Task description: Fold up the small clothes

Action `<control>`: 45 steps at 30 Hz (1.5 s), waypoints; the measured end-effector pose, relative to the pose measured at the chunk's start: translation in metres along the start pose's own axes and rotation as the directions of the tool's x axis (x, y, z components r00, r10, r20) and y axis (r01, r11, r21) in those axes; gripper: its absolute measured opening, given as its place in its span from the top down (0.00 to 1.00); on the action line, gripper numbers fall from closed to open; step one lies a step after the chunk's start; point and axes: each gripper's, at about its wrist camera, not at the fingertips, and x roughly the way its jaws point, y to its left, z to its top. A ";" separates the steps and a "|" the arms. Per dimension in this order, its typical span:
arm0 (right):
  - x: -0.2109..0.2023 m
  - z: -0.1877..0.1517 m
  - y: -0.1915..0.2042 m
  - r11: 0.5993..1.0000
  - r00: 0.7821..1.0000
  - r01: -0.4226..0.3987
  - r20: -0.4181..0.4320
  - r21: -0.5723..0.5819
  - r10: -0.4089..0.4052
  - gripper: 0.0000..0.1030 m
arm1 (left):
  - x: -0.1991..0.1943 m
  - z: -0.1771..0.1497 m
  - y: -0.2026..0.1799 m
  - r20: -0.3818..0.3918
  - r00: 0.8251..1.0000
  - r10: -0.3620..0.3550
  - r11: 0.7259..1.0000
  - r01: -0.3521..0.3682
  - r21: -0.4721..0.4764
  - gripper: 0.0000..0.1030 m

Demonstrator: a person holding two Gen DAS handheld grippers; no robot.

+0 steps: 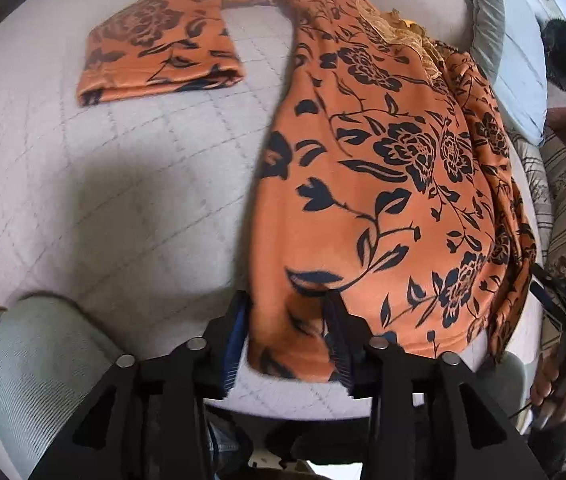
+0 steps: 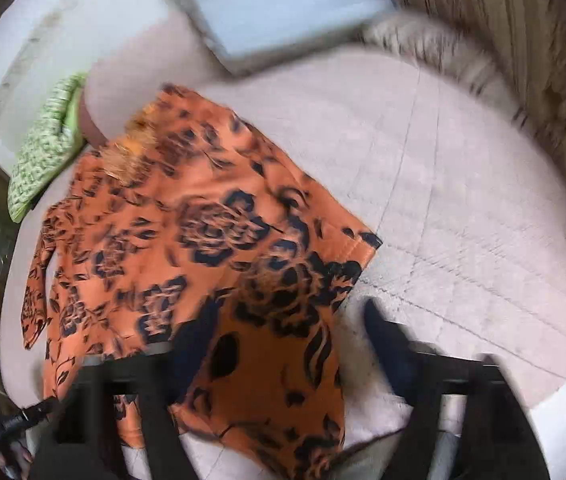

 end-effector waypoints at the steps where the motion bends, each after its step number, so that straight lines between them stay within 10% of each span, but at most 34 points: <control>1: 0.012 0.000 -0.002 1.000 0.999 -0.018 -0.044 -0.007 0.018 0.70 | 0.004 0.002 -0.005 0.001 1.000 0.006 1.000 -0.006 0.015 0.52; 3: 0.016 0.005 -0.001 0.999 0.997 0.016 -0.074 -0.046 -0.019 0.92 | 0.005 0.001 -0.013 0.003 0.999 0.036 0.999 -0.036 0.039 0.51; 6: -0.021 0.021 -0.011 0.999 0.999 -0.036 -0.006 -0.018 0.036 0.94 | 0.017 0.008 -0.023 0.004 0.998 0.055 0.997 -0.056 0.061 0.51; 11: -0.062 0.064 -0.056 0.989 0.984 0.147 0.104 -0.014 -0.145 0.94 | 0.026 0.013 -0.029 0.001 0.997 0.079 0.993 -0.078 0.083 0.49; 17: -0.060 0.070 -0.074 0.979 0.975 0.205 0.078 0.024 -0.206 0.75 | 0.025 0.008 -0.032 0.013 0.996 0.087 0.991 -0.088 0.102 0.47; 19: -0.070 0.050 -0.046 0.990 0.985 0.138 0.109 -0.021 -0.135 0.25 | 0.027 0.008 -0.030 0.014 0.997 0.080 0.992 -0.081 0.098 0.47; 20: -0.072 0.034 -0.028 0.996 0.991 0.077 0.114 -0.051 -0.071 0.21 | 0.028 0.009 -0.030 0.012 0.996 0.083 0.991 -0.084 0.100 0.47; 23: -0.044 0.016 0.005 0.994 1.000 -0.011 0.020 -0.108 0.013 0.26 | 0.027 0.011 -0.029 -0.001 0.996 0.092 0.991 -0.092 0.101 0.47; 30: 0.034 0.045 -0.010 0.992 0.985 0.110 -0.126 -0.063 -0.118 0.31 | 0.025 0.011 -0.024 -0.003 0.998 0.068 0.995 -0.068 0.074 0.47; 32: 0.045 0.046 -0.010 0.989 0.980 0.130 -0.145 -0.070 -0.139 0.50 | 0.026 0.010 -0.024 0.008 0.997 0.075 0.995 -0.075 0.070 0.52; 34: 0.035 0.043 -0.003 0.981 0.975 0.167 -0.134 -0.103 -0.180 0.89 | 0.025 0.010 -0.026 0.024 0.994 0.106 0.990 -0.108 0.091 0.90; 41: -0.053 0.018 0.015 0.995 0.999 -0.023 -0.047 -0.092 0.019 0.90 | -0.051 0.039 0.022 0.080 0.991 -0.104 0.993 0.108 -0.044 0.96; 45: -0.097 -0.001 0.009 0.990 0.996 -0.084 -0.031 -0.113 0.081 0.91 | -0.111 0.046 0.041 0.182 0.981 -0.075 0.996 0.081 -0.028 0.96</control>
